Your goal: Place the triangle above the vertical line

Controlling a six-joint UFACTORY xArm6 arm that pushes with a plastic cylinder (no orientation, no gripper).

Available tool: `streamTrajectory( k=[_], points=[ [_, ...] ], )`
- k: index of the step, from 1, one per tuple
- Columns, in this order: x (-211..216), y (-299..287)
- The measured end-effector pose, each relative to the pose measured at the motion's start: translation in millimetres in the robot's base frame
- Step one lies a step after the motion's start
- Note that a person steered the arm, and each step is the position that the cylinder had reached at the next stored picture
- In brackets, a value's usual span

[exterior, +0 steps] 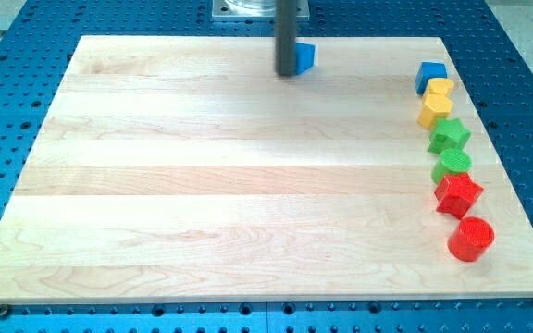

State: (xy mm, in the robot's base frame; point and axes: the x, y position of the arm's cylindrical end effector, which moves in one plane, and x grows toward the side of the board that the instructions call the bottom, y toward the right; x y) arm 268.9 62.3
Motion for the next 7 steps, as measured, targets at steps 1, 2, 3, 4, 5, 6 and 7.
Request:
streamTrajectory(
  k=[1, 2, 3, 4, 5, 6, 7],
  points=[
    [-20.0, -45.2],
    [-35.3, -32.6],
    [-37.0, 16.3],
    [-28.1, 44.7],
    [-23.5, 21.5],
    [-3.5, -7.1],
    [21.0, 9.0]
  ],
)
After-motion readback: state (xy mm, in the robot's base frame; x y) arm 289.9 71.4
